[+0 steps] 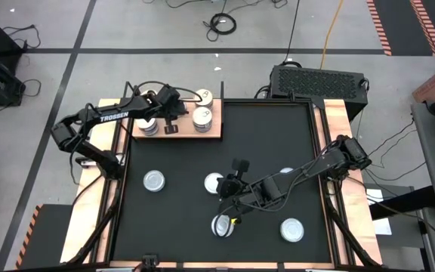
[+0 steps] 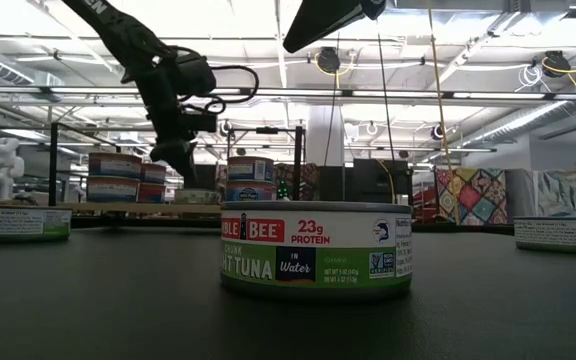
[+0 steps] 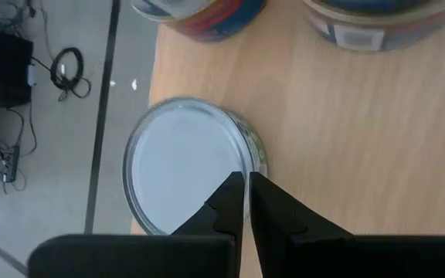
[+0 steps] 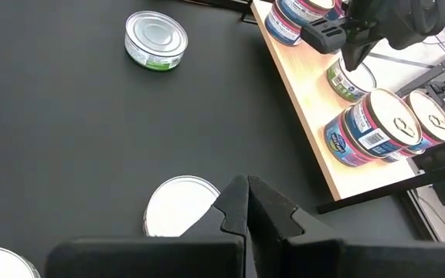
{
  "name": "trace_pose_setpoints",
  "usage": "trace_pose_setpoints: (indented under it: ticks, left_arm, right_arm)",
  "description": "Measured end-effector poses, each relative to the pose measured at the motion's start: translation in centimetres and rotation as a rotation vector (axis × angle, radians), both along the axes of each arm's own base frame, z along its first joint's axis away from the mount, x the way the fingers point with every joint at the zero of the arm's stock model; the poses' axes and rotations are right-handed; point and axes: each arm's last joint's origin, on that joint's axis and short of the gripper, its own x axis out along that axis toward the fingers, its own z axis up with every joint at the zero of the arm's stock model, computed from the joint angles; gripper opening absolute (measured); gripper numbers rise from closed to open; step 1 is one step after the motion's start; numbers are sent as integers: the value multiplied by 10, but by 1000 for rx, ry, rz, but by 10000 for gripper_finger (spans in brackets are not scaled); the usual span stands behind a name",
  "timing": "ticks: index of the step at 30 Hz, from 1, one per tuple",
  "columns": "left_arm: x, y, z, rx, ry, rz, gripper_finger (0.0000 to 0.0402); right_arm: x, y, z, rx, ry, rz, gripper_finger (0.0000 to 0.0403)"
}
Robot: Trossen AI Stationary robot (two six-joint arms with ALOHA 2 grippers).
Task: Stack canned seafood by type on shelf
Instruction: Put the green tuna can on the shelf
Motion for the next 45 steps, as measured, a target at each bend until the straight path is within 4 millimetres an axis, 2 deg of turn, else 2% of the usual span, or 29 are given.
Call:
trace_pose_setpoints:
  ticks: [5, 9, 12, 15, 18, 22, 25, 30, 34, 38, 42, 45]
  left_arm:
    - [1, -14, 18, -34, 22, -17, 27]
    - [-2, -42, 35, -89, 59, -76, 27]
    - [-7, -71, 43, -211, 77, -138, 27]
    - [-9, -101, 44, -375, 104, -168, 27]
    - [-7, -133, 43, -446, 129, -176, 24]
    - [-1, -187, 36, -417, 152, -250, 14]
    - [-4, -225, 29, -367, 146, -301, 5]
    - [-20, -268, 22, -298, 107, -229, 4]
    - [-31, -287, 13, -337, 76, -145, 4]
    - [-42, -292, -1, -317, 100, -97, 4]
    - [-49, -293, -12, -317, 116, -63, 10]
    - [-52, -291, -22, -311, 125, -63, 38]
  right_arm:
    - [0, 0, 0, 0, 0, 0, 0]
    - [0, 0, 0, -5, 1, 5, 0]
    - [1, 0, 0, -2, -4, 5, 0]
    - [1, 0, 1, 1, -12, 4, 0]
    - [2, 1, 2, 8, -28, 4, 0]
    - [3, 1, 3, 16, -39, 1, 0]
    - [3, 1, 3, 40, -48, -4, 0]
    - [12, 5, -11, 115, 8, 92, 0]
    - [30, 9, -27, 98, -4, 180, 0]
    - [47, 6, -37, 141, -34, 289, 0]
    - [55, 5, -30, 219, -124, 356, 0]
    - [56, 6, -27, 231, -159, 355, 0]
